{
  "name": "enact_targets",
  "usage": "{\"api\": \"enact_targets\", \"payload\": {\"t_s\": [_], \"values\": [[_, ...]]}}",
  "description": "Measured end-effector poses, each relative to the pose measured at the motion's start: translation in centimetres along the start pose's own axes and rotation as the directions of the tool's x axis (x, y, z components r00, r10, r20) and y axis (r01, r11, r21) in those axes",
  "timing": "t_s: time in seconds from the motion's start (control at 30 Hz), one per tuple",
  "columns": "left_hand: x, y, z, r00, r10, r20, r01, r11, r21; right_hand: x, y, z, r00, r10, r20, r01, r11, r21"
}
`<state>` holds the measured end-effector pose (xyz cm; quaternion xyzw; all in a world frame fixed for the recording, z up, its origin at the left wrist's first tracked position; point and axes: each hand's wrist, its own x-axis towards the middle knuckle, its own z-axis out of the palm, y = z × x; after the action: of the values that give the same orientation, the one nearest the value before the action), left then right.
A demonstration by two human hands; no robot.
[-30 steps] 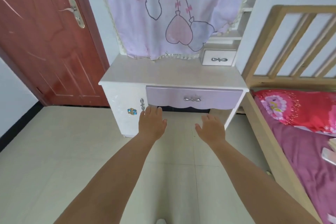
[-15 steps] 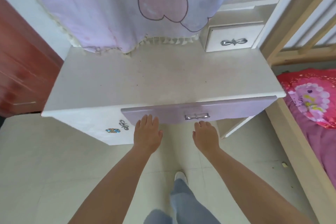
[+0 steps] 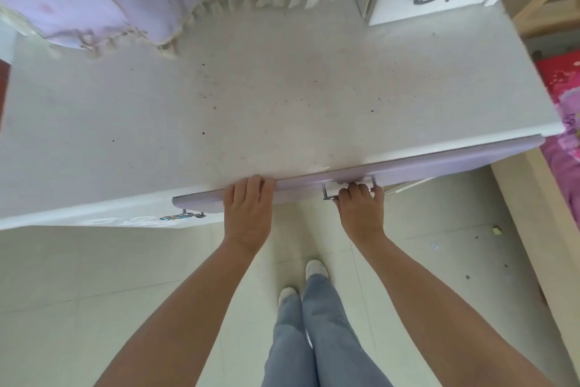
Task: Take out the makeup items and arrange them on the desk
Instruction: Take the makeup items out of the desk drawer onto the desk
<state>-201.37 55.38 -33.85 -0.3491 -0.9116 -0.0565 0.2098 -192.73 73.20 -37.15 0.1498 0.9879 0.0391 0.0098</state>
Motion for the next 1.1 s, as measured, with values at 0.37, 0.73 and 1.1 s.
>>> {"api": "enact_targets", "payload": {"t_s": [0.37,0.73,1.1], "values": [[-3.8,0.5,-3.6,0.948,0.199,0.246,-0.200,0.980,-0.023,-6.9,-1.1,-0.2,0.998,0.057,-0.027,-0.058,0.997,-0.053],[-6.3,1.4,-2.7,0.926,0.279,0.253,-0.264,0.960,-0.093,-10.6,-1.1,-0.5,0.925,0.121,-0.361,-0.038,0.973,0.229],[-7.6,1.9,-1.9,0.969,0.230,0.089,-0.223,0.972,-0.081,-5.7,2.7,-2.1,0.902,-0.286,-0.322,0.315,0.948,0.041]]}}
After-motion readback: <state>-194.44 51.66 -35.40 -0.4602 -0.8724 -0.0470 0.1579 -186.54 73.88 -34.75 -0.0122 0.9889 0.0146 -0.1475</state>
